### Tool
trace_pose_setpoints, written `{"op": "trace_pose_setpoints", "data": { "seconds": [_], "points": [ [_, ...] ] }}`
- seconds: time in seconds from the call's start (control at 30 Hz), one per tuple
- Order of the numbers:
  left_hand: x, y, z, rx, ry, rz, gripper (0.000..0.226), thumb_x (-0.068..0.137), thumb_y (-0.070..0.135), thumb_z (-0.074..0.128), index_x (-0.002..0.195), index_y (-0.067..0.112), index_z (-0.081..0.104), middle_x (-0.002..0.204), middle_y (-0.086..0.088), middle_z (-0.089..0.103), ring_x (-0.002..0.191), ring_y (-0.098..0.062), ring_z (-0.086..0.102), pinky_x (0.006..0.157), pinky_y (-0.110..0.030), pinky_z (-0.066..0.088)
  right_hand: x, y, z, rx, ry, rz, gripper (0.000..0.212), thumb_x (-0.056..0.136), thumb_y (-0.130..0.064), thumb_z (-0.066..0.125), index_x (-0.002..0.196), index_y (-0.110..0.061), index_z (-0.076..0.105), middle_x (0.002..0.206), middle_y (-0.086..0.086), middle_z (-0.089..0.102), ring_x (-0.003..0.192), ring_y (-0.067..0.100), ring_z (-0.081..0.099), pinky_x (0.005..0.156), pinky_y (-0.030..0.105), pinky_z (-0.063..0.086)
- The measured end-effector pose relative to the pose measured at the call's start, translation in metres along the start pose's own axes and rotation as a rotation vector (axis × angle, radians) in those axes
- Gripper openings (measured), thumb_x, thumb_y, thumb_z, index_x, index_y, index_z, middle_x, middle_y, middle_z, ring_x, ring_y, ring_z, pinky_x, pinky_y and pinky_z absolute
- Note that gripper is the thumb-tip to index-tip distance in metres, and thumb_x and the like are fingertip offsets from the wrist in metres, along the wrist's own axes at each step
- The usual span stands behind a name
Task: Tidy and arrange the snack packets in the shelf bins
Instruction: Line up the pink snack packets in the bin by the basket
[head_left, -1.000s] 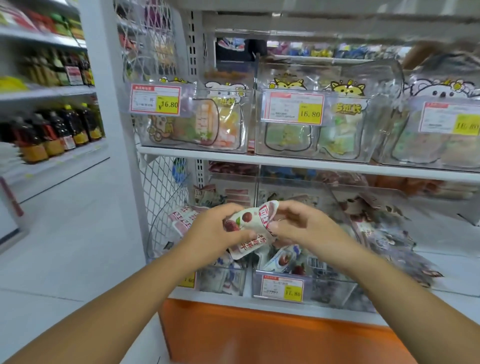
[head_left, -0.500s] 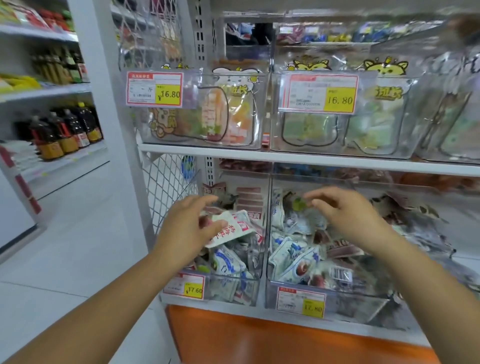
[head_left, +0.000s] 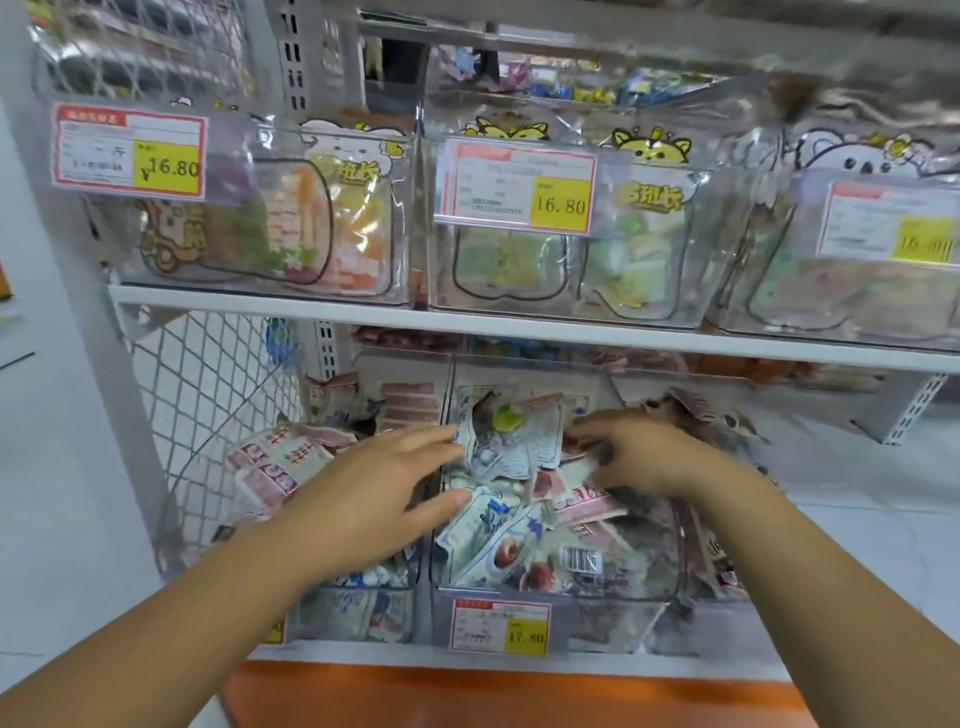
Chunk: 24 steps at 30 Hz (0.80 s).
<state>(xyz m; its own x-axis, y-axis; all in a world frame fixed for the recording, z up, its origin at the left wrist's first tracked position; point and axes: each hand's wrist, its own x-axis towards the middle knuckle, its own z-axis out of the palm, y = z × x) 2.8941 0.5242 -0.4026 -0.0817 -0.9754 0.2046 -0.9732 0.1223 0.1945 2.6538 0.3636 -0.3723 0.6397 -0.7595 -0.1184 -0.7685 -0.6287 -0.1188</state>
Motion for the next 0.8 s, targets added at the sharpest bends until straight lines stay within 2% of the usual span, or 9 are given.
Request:
{"op": "trace_pose_setpoints", "data": {
  "seconds": [0.13, 0.2, 0.3, 0.37, 0.47, 0.53, 0.63, 0.73, 0.8],
  "points": [
    [0.0, -0.005, 0.008, -0.077, 0.018, -0.004, 0.065, 0.085, 0.07, 0.029, 0.146, 0.047, 0.028, 0.152, 0.034, 0.009, 0.14, 0.006, 0.015, 0.114, -0.023, 0.014, 0.022, 0.004, 0.002, -0.056, -0.023, 0.037, 0.062, 0.079, -0.022, 0.073, 0.136, -0.033, 0.05, 0.137, -0.008, 0.054, 0.115, 0.015, 0.054, 0.093, 0.027, 0.046],
    [0.0, -0.006, 0.01, -0.08, 0.028, -0.005, 0.06, 0.088, 0.068, 0.031, 0.145, 0.047, 0.029, 0.152, 0.034, 0.009, 0.14, 0.007, 0.015, 0.115, -0.025, 0.015, 0.03, 0.006, 0.003, -0.065, -0.023, 0.046, 0.05, 0.079, -0.025, 0.073, 0.126, -0.032, 0.058, 0.129, -0.007, 0.058, 0.108, 0.016, 0.057, 0.089, 0.028, 0.048],
    [-0.001, -0.004, 0.012, -0.053, 0.032, -0.008, 0.058, 0.091, 0.065, 0.031, 0.146, 0.046, 0.029, 0.153, 0.032, 0.01, 0.14, 0.006, 0.016, 0.113, -0.025, 0.013, 0.036, 0.007, 0.004, -0.121, 0.014, 0.022, 0.018, 0.083, -0.026, 0.069, 0.101, -0.028, 0.071, 0.112, -0.007, 0.067, 0.095, 0.016, 0.062, 0.086, 0.03, 0.052],
    [-0.003, -0.001, 0.01, -0.032, 0.029, -0.018, 0.061, 0.09, 0.068, 0.026, 0.146, 0.045, 0.028, 0.154, 0.03, 0.009, 0.14, 0.004, 0.016, 0.112, -0.024, 0.012, 0.035, 0.005, 0.005, -0.187, 0.052, 0.0, 0.012, 0.084, -0.023, 0.062, 0.091, -0.026, 0.072, 0.1, -0.006, 0.07, 0.086, 0.015, 0.064, 0.081, 0.03, 0.054],
    [-0.005, 0.003, 0.007, -0.003, 0.03, -0.019, 0.068, 0.086, 0.071, 0.019, 0.147, 0.043, 0.028, 0.155, 0.027, 0.01, 0.142, 0.001, 0.017, 0.11, -0.022, 0.009, 0.025, 0.002, 0.005, -0.218, 0.107, -0.031, 0.016, 0.089, -0.021, 0.054, 0.09, -0.025, 0.069, 0.091, -0.006, 0.068, 0.078, 0.014, 0.06, 0.065, 0.023, 0.043],
    [-0.008, 0.007, 0.003, 0.004, 0.027, -0.024, 0.061, 0.091, 0.065, 0.029, 0.148, 0.041, 0.028, 0.156, 0.024, 0.013, 0.143, -0.001, 0.016, 0.109, -0.021, 0.006, 0.013, 0.002, 0.007, -0.216, 0.168, -0.068, 0.014, 0.093, -0.021, 0.05, 0.094, -0.021, 0.064, 0.092, -0.002, 0.066, 0.079, 0.017, 0.057, 0.058, 0.023, 0.034],
    [-0.014, 0.014, -0.004, 0.012, 0.042, -0.007, 0.06, 0.093, 0.06, 0.038, 0.148, 0.038, 0.028, 0.157, 0.019, 0.017, 0.143, -0.004, 0.017, 0.112, -0.023, 0.008, -0.015, 0.001, 0.011, -0.066, 0.287, -0.101, 0.005, 0.096, -0.021, 0.048, 0.092, -0.021, 0.052, 0.092, 0.001, 0.065, 0.079, 0.018, 0.055, 0.056, 0.023, 0.035],
    [-0.022, 0.024, -0.007, -0.032, 0.069, 0.009, 0.064, 0.092, 0.059, 0.044, 0.15, 0.038, 0.024, 0.157, 0.019, 0.018, 0.142, -0.002, 0.019, 0.114, -0.022, 0.012, -0.047, -0.006, 0.008, 0.221, 0.398, -0.124, 0.013, 0.098, -0.027, 0.047, 0.087, -0.03, 0.043, 0.08, -0.004, 0.061, 0.073, 0.015, 0.057, 0.065, 0.034, 0.045],
    [-0.026, 0.034, -0.007, -0.112, 0.08, 0.013, 0.071, 0.09, 0.06, 0.049, 0.151, 0.04, 0.019, 0.156, 0.021, 0.018, 0.141, 0.0, 0.019, 0.117, -0.024, 0.016, -0.064, -0.017, 0.003, 0.397, 0.482, -0.143, 0.015, 0.099, -0.027, 0.048, 0.085, -0.031, 0.044, 0.072, -0.007, 0.057, 0.063, 0.004, 0.05, 0.061, 0.025, 0.041]
  ]
}}
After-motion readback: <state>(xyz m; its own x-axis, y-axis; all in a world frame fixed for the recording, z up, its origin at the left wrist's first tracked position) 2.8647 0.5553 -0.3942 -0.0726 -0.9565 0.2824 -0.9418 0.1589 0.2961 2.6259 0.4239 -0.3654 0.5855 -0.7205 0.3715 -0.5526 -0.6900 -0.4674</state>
